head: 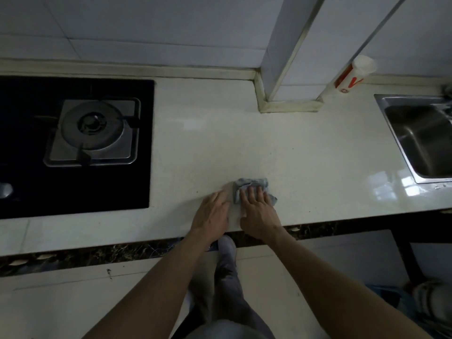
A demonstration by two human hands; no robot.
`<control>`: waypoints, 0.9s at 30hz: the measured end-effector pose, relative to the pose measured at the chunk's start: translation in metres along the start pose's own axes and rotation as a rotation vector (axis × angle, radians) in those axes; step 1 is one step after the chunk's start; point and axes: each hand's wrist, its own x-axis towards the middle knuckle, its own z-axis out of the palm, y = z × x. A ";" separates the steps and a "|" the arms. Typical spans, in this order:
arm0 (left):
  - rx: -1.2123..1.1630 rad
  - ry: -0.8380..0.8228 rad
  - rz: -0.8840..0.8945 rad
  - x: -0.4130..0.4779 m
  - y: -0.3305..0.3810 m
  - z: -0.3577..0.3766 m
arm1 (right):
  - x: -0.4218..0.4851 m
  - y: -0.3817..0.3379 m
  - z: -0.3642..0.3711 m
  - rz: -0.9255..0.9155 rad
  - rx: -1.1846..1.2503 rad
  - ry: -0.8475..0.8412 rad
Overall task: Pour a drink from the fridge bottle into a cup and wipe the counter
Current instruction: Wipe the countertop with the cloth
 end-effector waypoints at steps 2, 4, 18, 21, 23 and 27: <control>0.011 0.015 0.023 0.005 -0.005 -0.003 | 0.017 0.006 -0.011 -0.007 -0.010 0.002; 0.032 0.029 0.050 0.012 -0.010 -0.005 | 0.033 0.011 -0.022 -0.009 -0.007 0.007; 0.006 -0.007 -0.030 0.133 -0.036 -0.046 | 0.199 0.042 -0.124 -0.036 -0.066 0.013; -0.008 0.013 -0.087 0.160 -0.044 -0.056 | 0.237 0.048 -0.144 -0.037 -0.087 0.020; -0.061 0.027 -0.135 0.178 -0.044 -0.061 | 0.256 0.051 -0.154 -0.045 -0.078 0.042; -0.017 -0.006 -0.175 0.203 -0.036 -0.066 | 0.285 0.050 -0.167 -0.015 -0.047 0.090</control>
